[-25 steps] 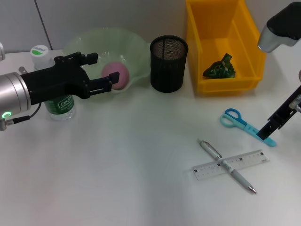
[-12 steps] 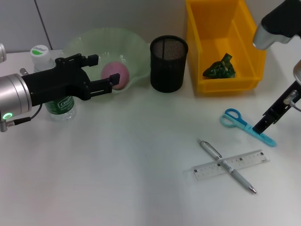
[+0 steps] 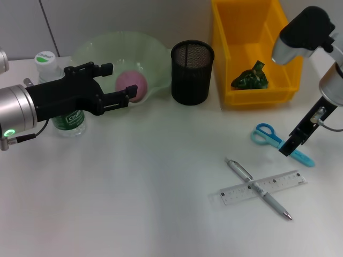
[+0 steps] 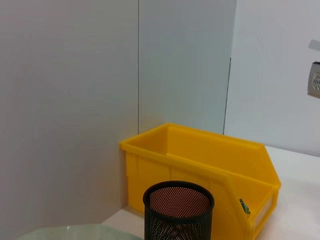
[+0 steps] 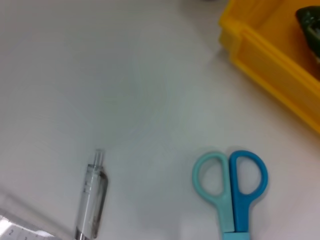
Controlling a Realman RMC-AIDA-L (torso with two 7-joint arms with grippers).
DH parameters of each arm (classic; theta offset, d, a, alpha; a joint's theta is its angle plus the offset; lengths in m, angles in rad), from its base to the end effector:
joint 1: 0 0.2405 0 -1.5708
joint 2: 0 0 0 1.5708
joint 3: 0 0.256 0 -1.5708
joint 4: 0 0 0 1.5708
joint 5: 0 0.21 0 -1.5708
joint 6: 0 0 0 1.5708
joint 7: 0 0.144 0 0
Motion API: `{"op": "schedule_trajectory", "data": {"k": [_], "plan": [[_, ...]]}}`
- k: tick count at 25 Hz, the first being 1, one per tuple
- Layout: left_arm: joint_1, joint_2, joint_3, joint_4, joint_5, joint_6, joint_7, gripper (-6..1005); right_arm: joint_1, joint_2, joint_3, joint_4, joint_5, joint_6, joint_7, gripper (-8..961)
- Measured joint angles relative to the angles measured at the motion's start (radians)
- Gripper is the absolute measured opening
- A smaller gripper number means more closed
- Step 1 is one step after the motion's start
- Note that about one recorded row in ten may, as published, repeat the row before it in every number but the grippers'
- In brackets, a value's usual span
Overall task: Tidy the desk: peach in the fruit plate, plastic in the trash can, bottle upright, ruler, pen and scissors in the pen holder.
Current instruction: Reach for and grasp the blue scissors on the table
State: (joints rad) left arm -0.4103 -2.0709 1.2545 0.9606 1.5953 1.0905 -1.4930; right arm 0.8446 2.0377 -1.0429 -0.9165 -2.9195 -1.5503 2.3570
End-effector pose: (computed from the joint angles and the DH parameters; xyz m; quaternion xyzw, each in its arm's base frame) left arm -0.2119 0.3685 -0.0046 -0.9283 -0.1603 -0.2268 0.2472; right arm 0.2332 0.3953 0.0299 -0.8742 0.3570 -0.2790 0.1744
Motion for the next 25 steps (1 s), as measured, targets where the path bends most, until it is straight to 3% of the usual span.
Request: {"op": "schedule_trajectory", "data": {"k": [25], "plan": [[-0.004, 0.002, 0.002, -0.009, 0.000, 0.000, 0.007, 802, 0.002, 0.002, -0.030, 0.058, 0.001, 0.074, 0.006, 640]]}}
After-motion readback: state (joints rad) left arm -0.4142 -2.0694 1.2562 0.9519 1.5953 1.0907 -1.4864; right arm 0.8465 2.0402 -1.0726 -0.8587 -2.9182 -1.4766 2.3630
